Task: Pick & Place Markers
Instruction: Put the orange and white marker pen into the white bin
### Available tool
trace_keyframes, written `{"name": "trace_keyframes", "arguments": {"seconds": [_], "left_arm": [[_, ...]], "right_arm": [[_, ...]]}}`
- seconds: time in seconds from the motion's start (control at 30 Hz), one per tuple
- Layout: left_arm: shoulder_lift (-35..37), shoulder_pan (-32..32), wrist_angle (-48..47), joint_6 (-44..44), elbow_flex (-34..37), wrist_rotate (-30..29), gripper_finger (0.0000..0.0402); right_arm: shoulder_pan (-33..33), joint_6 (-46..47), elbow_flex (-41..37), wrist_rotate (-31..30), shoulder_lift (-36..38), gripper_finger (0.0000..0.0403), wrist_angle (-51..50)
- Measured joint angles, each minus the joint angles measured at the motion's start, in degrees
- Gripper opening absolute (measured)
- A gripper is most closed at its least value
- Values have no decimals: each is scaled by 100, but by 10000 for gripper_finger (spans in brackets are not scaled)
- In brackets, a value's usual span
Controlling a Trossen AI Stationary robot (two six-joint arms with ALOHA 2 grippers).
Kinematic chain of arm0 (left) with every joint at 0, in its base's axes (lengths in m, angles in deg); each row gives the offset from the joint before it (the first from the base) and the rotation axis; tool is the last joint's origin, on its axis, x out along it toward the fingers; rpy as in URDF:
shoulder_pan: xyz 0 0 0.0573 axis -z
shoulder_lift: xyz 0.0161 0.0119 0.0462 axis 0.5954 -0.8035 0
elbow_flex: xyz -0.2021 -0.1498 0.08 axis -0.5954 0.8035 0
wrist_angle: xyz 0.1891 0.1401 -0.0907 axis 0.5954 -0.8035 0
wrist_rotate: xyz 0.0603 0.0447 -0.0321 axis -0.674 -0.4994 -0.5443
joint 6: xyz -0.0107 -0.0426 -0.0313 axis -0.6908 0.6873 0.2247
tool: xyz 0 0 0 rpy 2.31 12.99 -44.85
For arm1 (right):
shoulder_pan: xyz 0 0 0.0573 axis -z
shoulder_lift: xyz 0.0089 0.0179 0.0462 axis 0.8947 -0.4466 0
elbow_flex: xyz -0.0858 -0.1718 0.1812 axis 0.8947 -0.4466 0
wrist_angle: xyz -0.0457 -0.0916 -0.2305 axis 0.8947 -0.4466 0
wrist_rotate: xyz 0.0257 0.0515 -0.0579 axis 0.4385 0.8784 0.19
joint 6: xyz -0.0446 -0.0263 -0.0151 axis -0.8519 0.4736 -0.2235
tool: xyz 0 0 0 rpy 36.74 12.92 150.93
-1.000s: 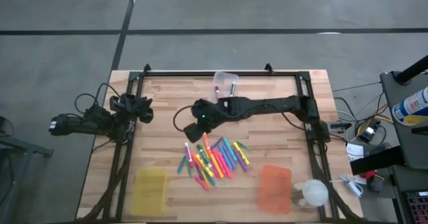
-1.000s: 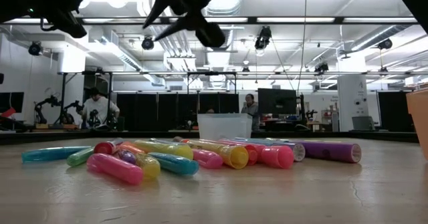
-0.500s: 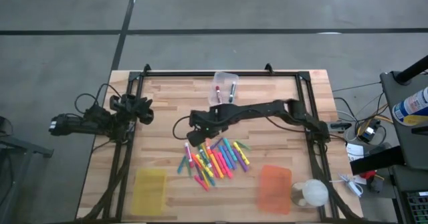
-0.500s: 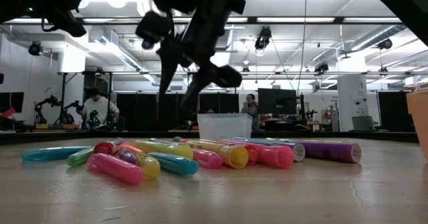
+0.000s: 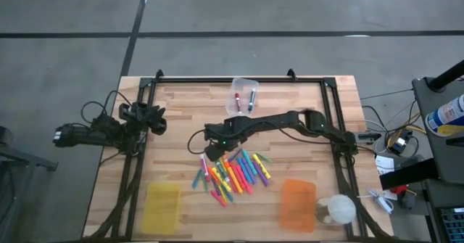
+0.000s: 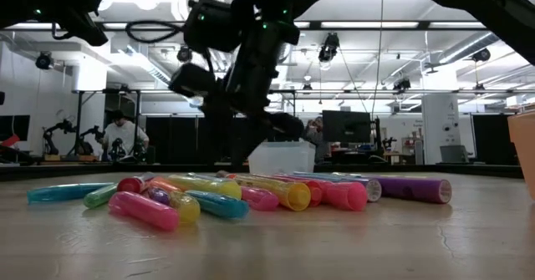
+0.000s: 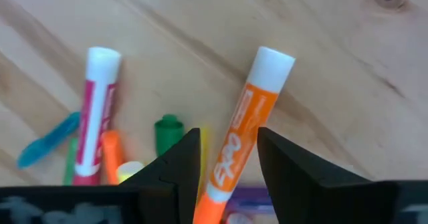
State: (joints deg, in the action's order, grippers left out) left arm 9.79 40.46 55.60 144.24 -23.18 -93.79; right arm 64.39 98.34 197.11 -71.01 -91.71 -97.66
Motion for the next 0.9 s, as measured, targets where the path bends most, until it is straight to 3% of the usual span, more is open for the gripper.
{"name": "trace_keyframes", "arguments": {"seconds": [0.33, 0.63, 0.9], "left_arm": [[0, 0, 1, 2, 0, 0, 101], [0, 2, 0, 0, 0, 0, 101], [0, 0, 0, 0, 0, 2, 101]], "right_arm": [[50, -126, -109, -5, -168, 121, 56], [87, -300, -108, -1, -160, 51, 20], [141, -414, 499, -14, -94, 49, -174]]}}
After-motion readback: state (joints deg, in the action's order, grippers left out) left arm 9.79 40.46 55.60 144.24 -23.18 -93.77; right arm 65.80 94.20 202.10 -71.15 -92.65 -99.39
